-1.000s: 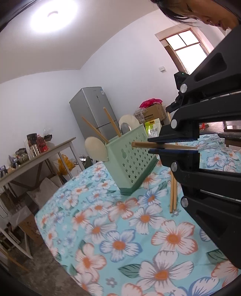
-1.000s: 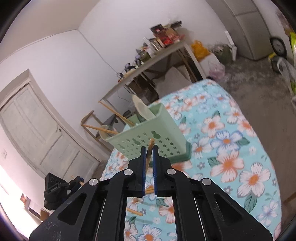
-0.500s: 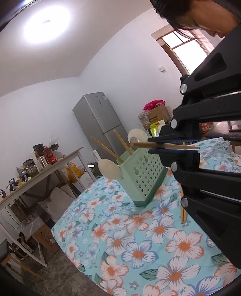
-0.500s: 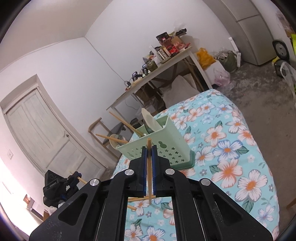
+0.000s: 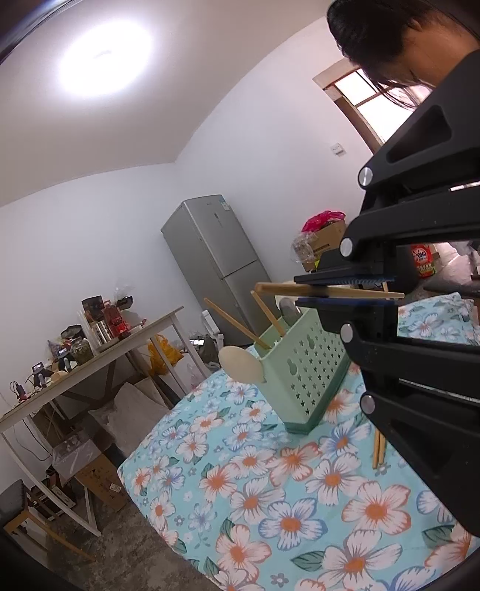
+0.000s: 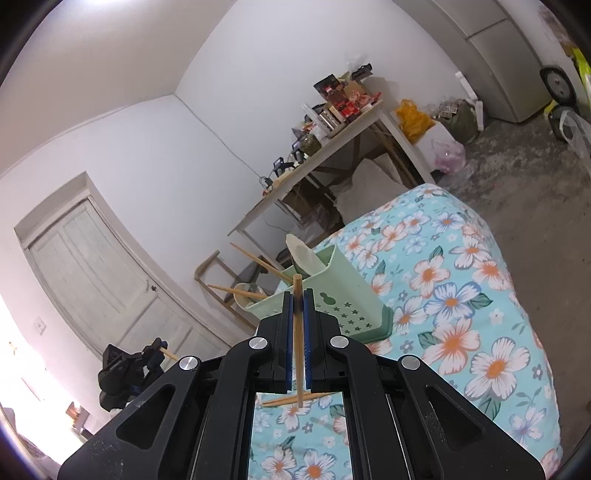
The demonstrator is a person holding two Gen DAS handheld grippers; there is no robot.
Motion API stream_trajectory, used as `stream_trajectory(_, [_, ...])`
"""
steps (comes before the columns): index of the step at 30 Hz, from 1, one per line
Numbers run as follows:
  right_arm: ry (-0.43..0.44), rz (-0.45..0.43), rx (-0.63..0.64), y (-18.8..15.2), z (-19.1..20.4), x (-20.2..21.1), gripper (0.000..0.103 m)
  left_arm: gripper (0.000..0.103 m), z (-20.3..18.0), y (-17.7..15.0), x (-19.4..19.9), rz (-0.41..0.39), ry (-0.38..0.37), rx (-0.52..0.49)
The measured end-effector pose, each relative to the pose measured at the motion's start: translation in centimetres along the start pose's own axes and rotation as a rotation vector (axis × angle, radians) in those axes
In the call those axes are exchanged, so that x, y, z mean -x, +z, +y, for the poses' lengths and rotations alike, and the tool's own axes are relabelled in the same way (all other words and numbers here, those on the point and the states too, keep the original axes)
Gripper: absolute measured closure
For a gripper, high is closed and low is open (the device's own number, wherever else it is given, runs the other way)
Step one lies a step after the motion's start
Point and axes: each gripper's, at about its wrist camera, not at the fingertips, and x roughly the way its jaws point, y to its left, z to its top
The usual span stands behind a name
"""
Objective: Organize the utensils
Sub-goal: 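Carry both held chopsticks up over the green holder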
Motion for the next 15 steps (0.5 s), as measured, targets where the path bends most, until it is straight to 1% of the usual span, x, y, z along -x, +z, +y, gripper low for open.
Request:
stream_trajectory(7, [0.021,-0.02,-0.011,0.3,-0.1,0.9,0.1,0.098,-0.8,0.4,0.0,-0.026,-0.021,0.014])
stream_trajectory(15, [0.048,-0.019,-0.029,0.3,-0.5,1.1,0.1,0.098,-3.6,1.5,-0.6,-0.089,-0.066,-0.026])
